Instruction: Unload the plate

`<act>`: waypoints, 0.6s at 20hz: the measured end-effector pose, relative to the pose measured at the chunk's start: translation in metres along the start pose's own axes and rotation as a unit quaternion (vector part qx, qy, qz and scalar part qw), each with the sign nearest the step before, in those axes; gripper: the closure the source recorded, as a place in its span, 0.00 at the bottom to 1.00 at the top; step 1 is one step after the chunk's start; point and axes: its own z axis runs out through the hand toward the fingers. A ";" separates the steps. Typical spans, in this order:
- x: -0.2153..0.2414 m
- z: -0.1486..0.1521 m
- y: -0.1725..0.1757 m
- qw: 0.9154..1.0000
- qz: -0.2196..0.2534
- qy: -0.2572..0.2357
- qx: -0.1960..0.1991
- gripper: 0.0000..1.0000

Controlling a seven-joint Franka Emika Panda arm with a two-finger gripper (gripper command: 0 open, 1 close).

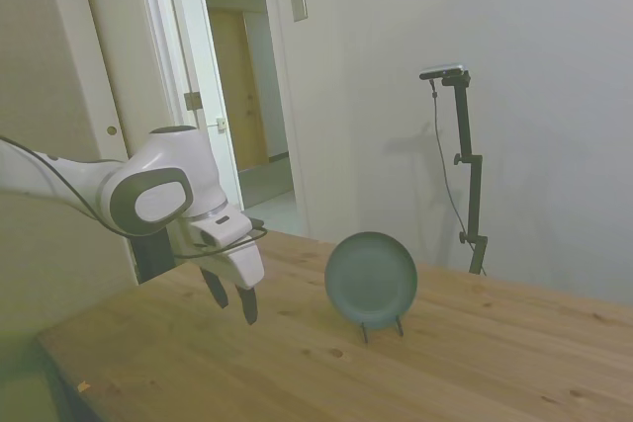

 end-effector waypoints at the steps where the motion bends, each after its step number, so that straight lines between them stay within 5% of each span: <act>1: 0.008 -0.003 -0.003 1.000 0.007 0.003 0.002 0.00; 12: 0.073 -0.040 -0.067 0.999 0.030 0.016 0.020 0.00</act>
